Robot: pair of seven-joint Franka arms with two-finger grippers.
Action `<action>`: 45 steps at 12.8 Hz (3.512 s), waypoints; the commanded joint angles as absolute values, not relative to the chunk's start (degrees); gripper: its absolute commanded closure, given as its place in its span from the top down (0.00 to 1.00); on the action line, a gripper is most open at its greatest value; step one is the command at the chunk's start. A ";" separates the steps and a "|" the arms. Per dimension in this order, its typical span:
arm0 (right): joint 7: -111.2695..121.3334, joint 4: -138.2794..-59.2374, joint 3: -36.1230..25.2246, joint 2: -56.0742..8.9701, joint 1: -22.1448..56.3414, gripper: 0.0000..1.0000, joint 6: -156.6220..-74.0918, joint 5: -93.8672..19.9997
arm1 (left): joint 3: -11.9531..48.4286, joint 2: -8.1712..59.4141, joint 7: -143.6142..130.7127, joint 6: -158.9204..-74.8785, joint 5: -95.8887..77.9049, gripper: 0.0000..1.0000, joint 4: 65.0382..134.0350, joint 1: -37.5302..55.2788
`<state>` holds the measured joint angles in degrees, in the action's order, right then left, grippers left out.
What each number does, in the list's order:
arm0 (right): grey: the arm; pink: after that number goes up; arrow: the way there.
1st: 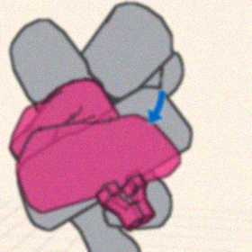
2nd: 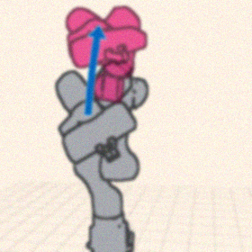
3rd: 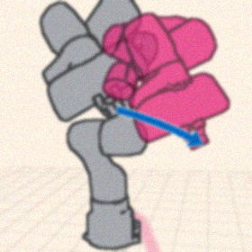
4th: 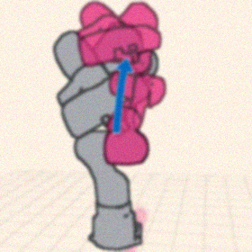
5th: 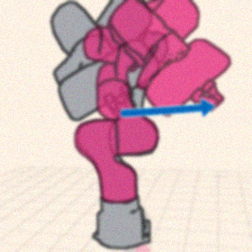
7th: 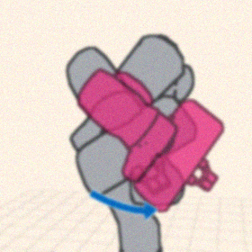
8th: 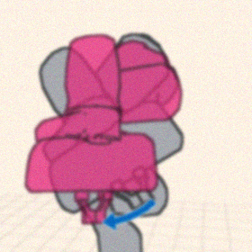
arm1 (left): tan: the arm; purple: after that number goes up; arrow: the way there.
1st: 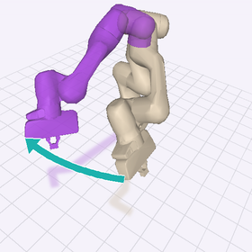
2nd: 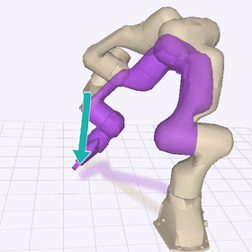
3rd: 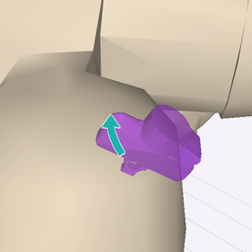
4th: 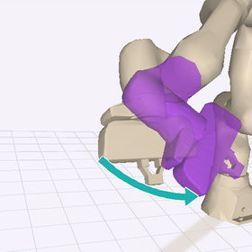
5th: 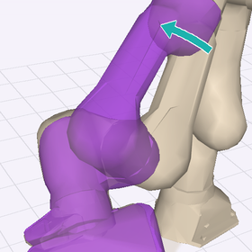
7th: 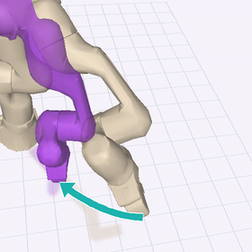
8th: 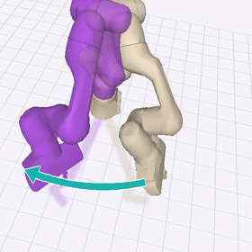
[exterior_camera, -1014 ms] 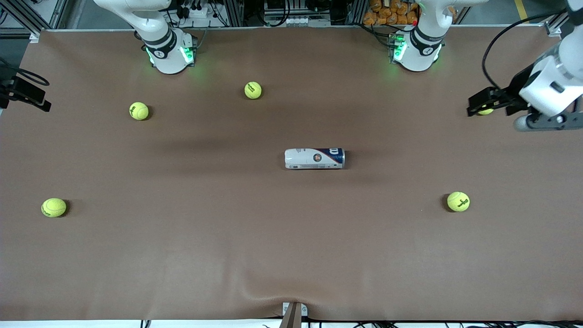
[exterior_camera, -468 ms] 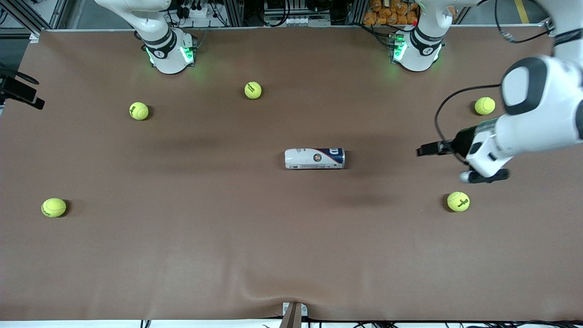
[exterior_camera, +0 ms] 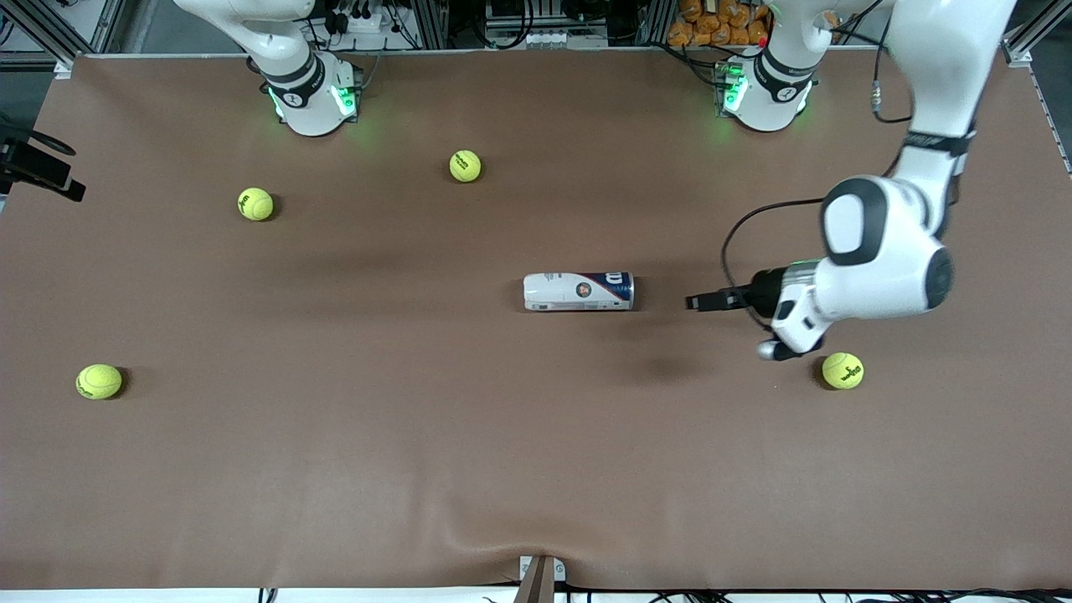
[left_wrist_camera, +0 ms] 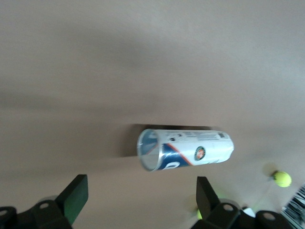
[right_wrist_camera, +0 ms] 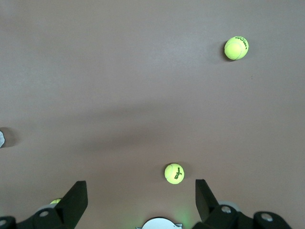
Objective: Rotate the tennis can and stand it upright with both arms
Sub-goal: 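Reach the left gripper toward the end of the lying can, then grasp the can's open end with the left gripper, then lift the can with the left gripper and rotate it upright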
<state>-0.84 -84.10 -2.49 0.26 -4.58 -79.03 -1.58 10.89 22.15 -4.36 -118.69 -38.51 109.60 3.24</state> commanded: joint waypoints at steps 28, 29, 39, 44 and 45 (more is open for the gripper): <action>1.85 -84.90 -1.76 1.41 -5.01 1.00 -80.60 -0.88 | 16.44 37.54 22.87 -112.85 -76.91 0.00 113.47 0.97; 1.85 -84.90 -1.76 1.41 -5.01 1.00 -80.60 -0.97 | 16.26 36.57 20.33 -112.85 -76.64 0.00 113.12 1.14; 1.76 -84.90 -1.76 1.41 -4.92 1.00 -80.60 -0.97 | 16.35 32.17 -29.21 -113.64 -52.32 0.00 95.74 9.30; 1.76 -84.90 -1.76 1.32 -4.92 1.00 -80.60 -0.97 | 16.96 32.96 -51.39 -112.76 -39.64 0.00 84.22 14.57; 1.76 -84.90 -1.76 1.32 -4.92 1.00 -80.60 -0.97 | 16.61 33.48 -54.20 -112.76 -38.42 0.00 83.07 16.76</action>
<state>0.96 -84.09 -1.96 0.26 -4.51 -80.31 -1.02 17.04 31.84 -48.90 -113.32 -40.96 86.93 13.56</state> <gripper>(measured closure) 0.000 0.943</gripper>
